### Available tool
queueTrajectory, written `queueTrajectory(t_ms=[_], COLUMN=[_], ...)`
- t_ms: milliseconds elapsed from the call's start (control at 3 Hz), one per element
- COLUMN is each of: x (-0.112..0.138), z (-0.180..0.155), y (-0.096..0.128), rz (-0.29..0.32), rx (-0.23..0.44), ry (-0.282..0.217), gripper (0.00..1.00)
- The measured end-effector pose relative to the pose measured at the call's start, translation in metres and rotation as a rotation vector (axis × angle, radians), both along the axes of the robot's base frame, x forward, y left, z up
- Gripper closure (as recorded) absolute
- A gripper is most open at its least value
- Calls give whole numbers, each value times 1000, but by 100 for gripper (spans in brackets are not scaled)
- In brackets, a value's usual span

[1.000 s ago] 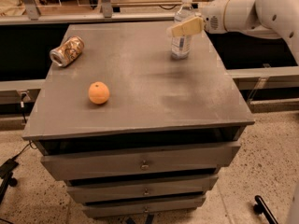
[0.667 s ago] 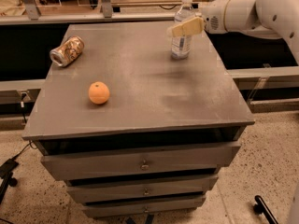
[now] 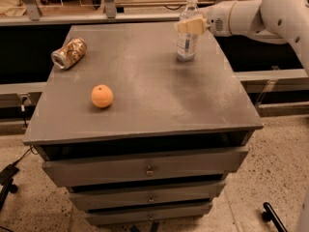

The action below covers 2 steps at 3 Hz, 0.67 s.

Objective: Move blue plastic bottle near orange

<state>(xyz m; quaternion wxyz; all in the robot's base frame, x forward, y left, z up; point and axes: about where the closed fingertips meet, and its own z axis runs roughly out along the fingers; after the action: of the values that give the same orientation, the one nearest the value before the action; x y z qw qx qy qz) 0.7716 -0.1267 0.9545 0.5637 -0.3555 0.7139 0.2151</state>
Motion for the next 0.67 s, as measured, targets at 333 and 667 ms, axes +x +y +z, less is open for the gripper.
queueTrajectory(t_ms=[333,667], x=[0,1], z=[-2,-3], y=[4,7], rz=[6,10], rx=[0,1], ry=[2,4], gripper=[69,92])
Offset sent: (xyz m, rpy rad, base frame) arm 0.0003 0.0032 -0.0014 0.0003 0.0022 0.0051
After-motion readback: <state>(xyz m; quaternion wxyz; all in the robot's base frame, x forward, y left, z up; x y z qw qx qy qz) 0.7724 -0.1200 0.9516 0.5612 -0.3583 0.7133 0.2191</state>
